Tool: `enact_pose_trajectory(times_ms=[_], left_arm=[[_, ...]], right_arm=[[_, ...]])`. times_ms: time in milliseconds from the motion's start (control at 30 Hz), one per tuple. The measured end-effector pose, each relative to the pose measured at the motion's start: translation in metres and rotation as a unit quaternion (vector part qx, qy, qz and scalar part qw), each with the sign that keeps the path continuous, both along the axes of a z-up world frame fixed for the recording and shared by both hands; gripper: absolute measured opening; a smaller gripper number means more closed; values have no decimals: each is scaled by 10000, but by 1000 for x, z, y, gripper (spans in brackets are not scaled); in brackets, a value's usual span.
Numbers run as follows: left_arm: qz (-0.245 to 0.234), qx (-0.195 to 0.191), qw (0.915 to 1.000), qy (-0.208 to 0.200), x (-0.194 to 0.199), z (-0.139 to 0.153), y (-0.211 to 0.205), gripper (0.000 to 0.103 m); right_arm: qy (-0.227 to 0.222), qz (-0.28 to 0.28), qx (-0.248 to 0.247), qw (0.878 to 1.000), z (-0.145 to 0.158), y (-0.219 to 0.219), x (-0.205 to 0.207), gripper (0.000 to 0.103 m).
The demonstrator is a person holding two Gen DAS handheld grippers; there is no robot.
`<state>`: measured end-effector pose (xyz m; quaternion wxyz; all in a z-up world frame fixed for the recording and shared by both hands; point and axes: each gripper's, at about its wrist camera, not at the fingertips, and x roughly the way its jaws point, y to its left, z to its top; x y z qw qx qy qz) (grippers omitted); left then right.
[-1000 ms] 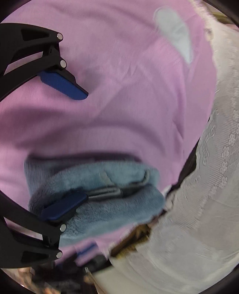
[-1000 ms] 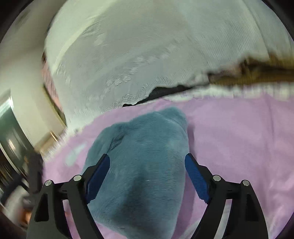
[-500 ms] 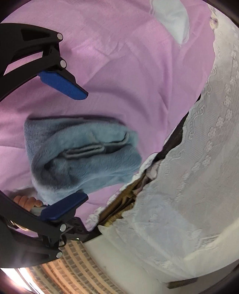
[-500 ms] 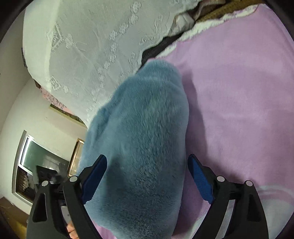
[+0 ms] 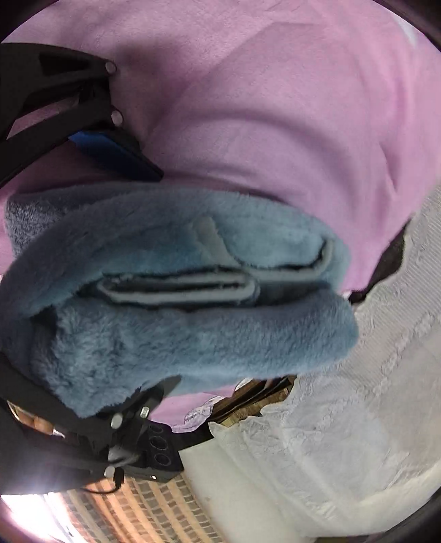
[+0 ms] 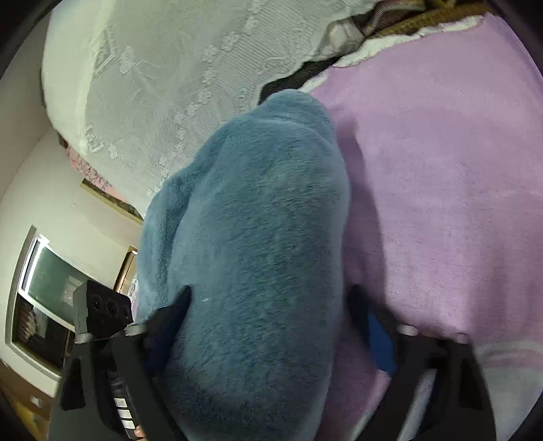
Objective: Fold small clothes
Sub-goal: 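Hold the rolled blue bundle with the right tool beside the left tool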
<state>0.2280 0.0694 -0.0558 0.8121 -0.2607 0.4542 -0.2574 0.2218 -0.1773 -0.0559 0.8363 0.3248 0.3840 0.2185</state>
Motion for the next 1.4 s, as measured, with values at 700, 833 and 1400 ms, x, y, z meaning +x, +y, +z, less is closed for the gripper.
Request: enact_pose_trajectory(times_ms=[700, 833, 1400], left_arm=[[817, 1142, 9781, -1539, -155, 119, 89, 56], [1217, 1401, 9704, -1545, -192, 136, 136, 56], [1904, 1320, 9669, -1072, -192, 84, 204, 58]], right_arm=[[-1062, 1172, 256, 9871, 87, 115, -87, 57], [-1088, 1543, 395, 9812, 97, 159, -103, 57], [-733, 1888, -302, 9788, 76, 248, -94, 57]])
